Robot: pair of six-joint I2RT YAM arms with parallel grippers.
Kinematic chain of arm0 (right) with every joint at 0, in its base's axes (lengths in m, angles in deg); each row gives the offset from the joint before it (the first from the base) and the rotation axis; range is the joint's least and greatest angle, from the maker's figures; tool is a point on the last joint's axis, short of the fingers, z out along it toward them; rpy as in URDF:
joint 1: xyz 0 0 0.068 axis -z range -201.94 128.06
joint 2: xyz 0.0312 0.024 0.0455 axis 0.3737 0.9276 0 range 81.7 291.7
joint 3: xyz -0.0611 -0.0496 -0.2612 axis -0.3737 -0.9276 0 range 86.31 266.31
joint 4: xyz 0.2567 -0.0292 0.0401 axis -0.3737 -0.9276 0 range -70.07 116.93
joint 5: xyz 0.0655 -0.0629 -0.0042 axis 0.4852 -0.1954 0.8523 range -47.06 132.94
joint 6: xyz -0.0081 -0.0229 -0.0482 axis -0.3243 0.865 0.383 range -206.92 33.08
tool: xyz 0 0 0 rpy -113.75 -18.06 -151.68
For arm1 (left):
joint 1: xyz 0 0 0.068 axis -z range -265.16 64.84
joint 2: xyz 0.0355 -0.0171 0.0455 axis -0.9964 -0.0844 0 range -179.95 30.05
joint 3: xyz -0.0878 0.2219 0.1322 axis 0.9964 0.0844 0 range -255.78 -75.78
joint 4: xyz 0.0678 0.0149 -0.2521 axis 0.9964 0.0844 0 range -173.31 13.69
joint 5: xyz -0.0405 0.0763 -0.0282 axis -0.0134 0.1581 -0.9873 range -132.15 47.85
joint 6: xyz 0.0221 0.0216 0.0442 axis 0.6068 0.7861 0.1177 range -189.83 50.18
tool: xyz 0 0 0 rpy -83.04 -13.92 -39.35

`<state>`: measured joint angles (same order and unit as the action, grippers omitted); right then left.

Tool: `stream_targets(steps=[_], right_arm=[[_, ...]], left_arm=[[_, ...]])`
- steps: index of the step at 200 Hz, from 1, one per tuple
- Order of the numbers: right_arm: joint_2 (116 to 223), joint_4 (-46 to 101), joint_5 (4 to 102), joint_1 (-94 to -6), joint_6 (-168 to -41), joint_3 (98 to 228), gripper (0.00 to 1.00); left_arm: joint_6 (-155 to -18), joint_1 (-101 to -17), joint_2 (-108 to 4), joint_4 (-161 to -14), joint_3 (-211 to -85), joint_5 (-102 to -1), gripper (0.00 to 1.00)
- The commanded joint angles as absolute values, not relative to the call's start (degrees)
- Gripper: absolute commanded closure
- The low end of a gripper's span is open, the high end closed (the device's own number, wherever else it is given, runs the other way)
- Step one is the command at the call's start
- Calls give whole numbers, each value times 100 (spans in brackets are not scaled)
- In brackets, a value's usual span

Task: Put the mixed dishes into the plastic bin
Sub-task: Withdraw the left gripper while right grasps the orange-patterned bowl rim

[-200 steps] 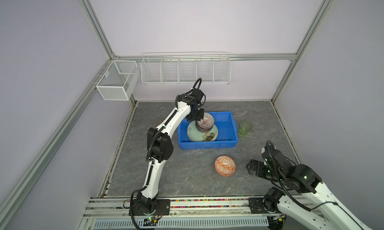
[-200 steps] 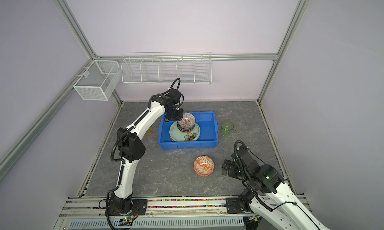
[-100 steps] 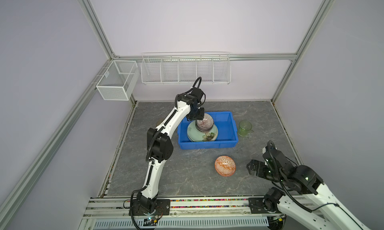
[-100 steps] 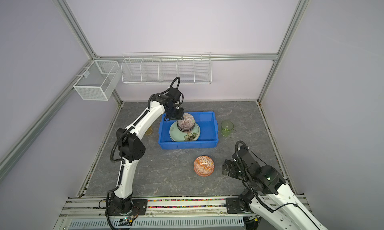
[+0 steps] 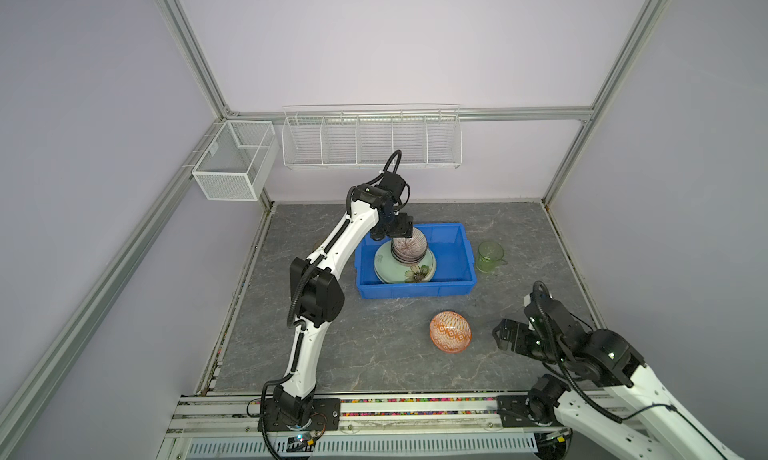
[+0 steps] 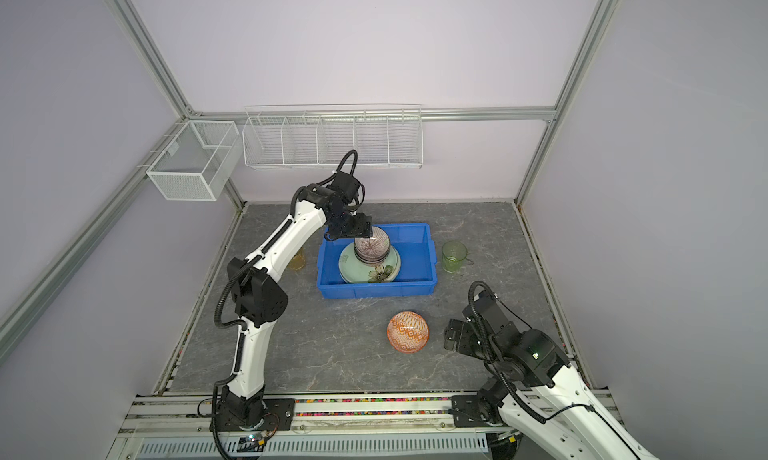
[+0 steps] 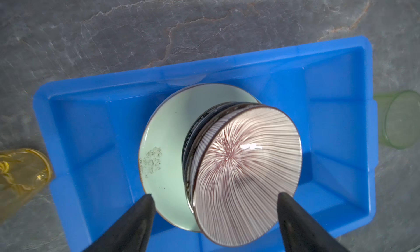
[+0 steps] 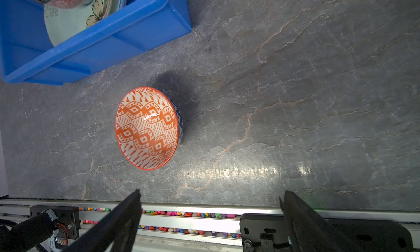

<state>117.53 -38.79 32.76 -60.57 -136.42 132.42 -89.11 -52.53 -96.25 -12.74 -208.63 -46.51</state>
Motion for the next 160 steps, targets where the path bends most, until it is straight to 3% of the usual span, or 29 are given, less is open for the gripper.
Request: stream_targets(steps=[1,78,160], right_arm=[[11912,-3554,3451,-6096,-13711,13076,2],[13096,-2468,3892,-6090,-13553,12826,2],[14594,-1250,4354,-6099,-13292,12707,12]], left_arm=[[-8918,-5242,-9216,-1147,-20872,-4594,4],[-8974,-5246,-8147,-1525,-19566,-4320,1],[-9387,-5264,-6305,-2092,-16923,-3964,1]])
